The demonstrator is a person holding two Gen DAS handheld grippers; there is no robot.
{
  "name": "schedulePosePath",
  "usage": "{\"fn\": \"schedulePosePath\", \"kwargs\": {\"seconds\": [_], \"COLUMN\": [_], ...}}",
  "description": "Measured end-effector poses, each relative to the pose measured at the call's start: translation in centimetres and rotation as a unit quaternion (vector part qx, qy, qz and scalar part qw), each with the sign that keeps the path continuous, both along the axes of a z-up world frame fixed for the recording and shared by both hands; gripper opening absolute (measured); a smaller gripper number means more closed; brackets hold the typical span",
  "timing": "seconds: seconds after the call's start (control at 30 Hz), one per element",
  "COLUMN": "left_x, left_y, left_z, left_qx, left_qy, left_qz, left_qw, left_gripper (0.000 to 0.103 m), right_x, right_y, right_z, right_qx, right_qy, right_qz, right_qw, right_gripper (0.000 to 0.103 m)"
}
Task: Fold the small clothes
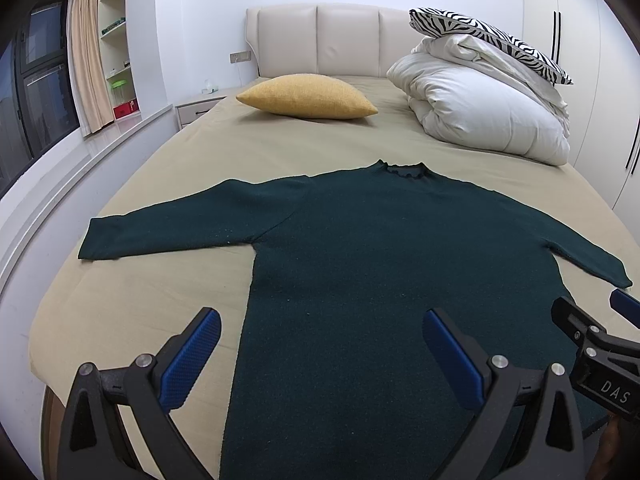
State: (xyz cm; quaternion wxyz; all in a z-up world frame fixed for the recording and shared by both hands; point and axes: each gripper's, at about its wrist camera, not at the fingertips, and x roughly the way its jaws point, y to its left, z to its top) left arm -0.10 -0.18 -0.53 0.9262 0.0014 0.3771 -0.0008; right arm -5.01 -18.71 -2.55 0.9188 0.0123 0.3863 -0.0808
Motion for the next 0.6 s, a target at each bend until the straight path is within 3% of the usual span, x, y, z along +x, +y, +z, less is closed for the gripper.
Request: {"fn": "schedulePosePath", "kwargs": {"seconds": [0.6], "left_x": [-0.02], "left_y": [-0.16], "left_z": [-0.15], "left_qx": [0.0], "left_qy": [0.001], "left_qz": [0.0], "left_qw": [1.0], "left_gripper": [0.103], "right_x": [0.23], "right_y": [0.12], "right_z": [-0.2], "right_qx": [-0.002], "right_qy": [0.002], "right_qz": [0.001], "right_qw": [1.0], "right_gripper": [0.103]}}
